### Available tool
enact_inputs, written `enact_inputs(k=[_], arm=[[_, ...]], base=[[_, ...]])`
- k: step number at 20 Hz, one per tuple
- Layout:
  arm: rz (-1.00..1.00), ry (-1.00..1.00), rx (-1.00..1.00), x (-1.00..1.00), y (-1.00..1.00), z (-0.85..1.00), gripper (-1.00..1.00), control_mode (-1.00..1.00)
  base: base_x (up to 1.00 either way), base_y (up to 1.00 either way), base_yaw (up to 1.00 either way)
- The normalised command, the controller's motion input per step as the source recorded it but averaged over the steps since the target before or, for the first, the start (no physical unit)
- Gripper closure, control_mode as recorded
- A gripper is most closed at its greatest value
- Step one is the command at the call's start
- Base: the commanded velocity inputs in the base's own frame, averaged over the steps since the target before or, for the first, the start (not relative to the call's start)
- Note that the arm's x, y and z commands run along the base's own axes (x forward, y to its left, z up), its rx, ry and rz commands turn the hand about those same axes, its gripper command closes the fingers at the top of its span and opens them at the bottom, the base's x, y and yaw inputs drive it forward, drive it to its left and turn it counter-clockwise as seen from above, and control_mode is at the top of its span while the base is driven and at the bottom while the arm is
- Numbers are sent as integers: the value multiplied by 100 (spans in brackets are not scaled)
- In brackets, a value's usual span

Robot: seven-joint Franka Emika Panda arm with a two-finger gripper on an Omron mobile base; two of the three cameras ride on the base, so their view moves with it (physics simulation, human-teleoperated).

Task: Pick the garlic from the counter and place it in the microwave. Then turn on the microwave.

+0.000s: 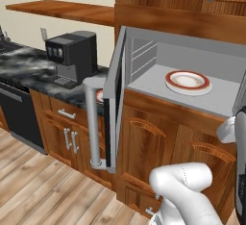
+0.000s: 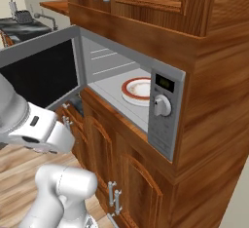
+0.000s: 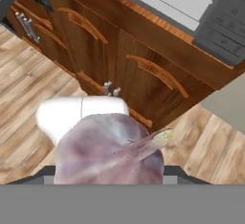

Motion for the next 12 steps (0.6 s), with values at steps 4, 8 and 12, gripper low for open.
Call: enact_inputs(k=[4, 8, 12], arm=[[-1, -21, 0, 31, 3, 0, 100, -100], [-2, -13, 0, 19, 0, 0, 100, -100], [-3, -6, 0, 33, -4, 0, 100, -100]], base=[[0, 0, 0], [0, 0, 0], [0, 0, 0]])
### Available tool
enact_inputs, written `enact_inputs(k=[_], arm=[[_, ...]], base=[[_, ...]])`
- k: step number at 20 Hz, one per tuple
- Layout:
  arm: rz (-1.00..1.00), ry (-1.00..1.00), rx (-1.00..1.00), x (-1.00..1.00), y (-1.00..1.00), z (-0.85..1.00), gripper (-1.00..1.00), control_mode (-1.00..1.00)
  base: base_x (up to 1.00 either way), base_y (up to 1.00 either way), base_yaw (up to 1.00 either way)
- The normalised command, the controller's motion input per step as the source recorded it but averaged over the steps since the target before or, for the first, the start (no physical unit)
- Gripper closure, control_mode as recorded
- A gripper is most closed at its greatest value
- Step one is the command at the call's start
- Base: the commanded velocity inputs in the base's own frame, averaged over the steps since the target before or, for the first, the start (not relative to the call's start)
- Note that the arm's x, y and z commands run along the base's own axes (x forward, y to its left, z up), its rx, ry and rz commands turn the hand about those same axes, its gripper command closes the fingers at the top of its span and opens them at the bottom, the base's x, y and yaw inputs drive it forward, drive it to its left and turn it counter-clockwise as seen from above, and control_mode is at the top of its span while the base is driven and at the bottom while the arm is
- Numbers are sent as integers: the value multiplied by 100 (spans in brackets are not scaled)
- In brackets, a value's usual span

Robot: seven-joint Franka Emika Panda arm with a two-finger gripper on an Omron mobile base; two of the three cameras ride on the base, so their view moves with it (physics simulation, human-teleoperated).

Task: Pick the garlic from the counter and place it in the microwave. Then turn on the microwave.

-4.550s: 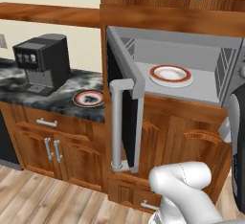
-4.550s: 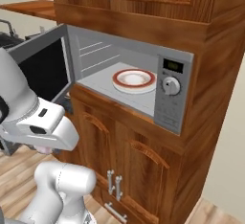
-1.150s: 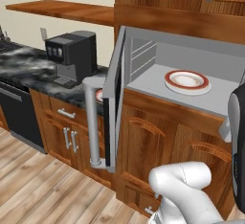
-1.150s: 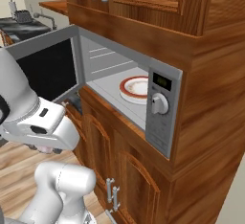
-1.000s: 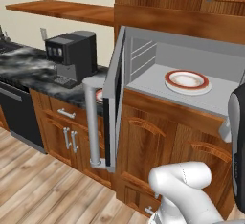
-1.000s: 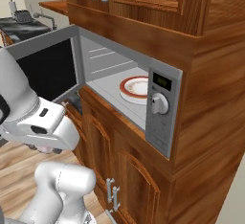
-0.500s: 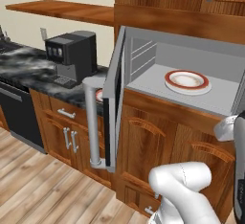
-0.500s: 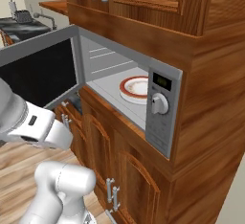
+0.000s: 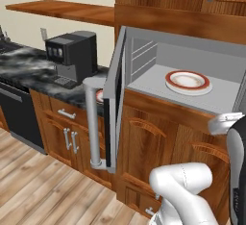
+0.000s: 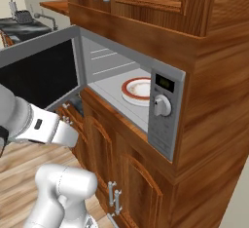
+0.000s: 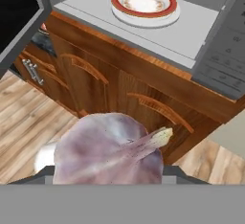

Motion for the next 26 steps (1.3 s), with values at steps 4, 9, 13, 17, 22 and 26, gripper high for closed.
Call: enact_inputs(k=[4, 9, 13, 17, 22, 26], arm=[[-1, -7, 0, 30, -8, 0, 100, -100], [0, -14, 0, 24, -4, 0, 100, -100], [0, -14, 0, 25, -2, 0, 100, -100], [0, -14, 0, 24, -4, 0, 100, -100], [0, -10, 0, 11, -6, 8, 100, -100], [-2, -1, 0, 21, -1, 18, 100, -100]], base=[[0, 0, 0], [0, 0, 0], [0, 0, 0], [0, 0, 0], [0, 0, 0], [0, 0, 0]])
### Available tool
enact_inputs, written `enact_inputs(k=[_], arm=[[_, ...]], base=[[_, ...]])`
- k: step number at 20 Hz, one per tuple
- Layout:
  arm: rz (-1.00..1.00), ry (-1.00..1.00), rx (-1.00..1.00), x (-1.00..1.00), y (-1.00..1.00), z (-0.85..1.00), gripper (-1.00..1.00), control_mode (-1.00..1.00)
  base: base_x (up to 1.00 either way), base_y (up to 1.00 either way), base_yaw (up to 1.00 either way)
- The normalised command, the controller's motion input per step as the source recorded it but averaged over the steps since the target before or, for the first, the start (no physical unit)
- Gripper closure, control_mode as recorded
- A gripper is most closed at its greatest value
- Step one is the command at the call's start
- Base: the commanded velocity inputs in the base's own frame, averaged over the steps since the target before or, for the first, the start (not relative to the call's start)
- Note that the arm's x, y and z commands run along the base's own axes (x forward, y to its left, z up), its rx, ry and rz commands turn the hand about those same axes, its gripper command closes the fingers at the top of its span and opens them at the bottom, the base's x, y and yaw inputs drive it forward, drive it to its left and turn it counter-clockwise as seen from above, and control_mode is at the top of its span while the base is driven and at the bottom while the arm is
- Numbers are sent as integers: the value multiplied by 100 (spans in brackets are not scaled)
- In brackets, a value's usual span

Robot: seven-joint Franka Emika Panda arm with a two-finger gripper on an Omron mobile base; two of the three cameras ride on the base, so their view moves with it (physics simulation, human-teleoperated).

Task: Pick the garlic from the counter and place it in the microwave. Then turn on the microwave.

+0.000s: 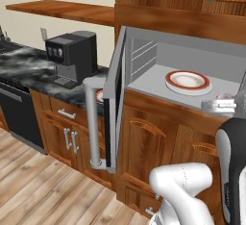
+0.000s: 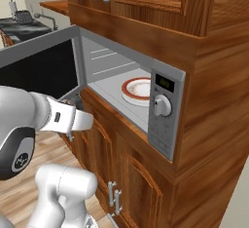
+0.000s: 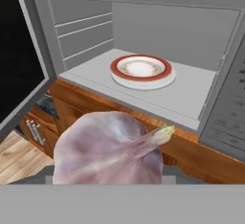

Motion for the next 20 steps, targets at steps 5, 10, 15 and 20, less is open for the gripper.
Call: enact_inputs(k=[5, 10, 15, 20], arm=[[-6, 0, 1, 32, 0, 13, 100, -100], [-3, 0, 0, 31, -10, 1, 100, -100], [0, 0, 0, 26, -10, -2, 100, -100], [0, 0, 0, 20, 0, -17, 100, -100]], base=[[0, 0, 0], [0, 0, 0], [0, 0, 0], [0, 0, 0]])
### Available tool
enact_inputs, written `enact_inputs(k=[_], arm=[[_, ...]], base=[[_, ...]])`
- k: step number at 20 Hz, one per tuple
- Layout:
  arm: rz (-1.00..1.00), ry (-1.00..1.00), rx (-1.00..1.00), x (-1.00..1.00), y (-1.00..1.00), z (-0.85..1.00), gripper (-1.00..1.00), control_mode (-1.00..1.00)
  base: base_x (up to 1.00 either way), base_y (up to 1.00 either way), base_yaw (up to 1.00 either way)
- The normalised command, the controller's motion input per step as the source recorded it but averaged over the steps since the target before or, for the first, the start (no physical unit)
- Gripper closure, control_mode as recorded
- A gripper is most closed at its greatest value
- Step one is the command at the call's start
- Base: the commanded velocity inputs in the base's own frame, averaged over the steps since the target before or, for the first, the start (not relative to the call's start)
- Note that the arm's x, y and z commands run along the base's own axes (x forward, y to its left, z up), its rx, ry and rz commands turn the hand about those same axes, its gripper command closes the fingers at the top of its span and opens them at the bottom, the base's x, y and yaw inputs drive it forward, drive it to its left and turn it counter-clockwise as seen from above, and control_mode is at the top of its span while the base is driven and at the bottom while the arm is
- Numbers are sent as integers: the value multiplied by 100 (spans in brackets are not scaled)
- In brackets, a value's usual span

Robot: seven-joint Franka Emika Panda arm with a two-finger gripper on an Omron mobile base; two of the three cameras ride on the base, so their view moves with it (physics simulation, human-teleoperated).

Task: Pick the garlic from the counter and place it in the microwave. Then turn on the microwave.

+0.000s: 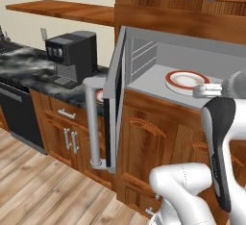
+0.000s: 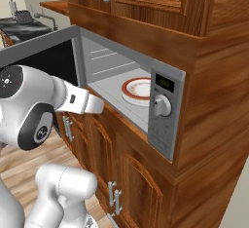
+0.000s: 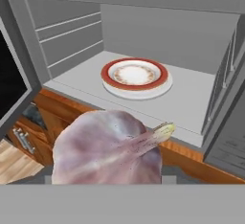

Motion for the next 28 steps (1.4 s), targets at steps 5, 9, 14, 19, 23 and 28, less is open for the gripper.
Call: enact_inputs(k=[5, 9, 14, 19, 23, 28], arm=[[0, 0, 0, 8, 0, -28, 100, -100], [0, 0, 0, 23, -12, -2, 100, -100], [0, 0, 0, 22, -19, 0, 100, -100], [0, 0, 0, 13, -6, -7, 100, -100], [0, -7, -1, 2, 0, -18, 100, -100], [0, -4, 0, 9, -2, -4, 100, -100]], base=[[0, 0, 0], [0, 0, 0], [0, 0, 0], [0, 0, 0], [0, 0, 0], [0, 0, 0]])
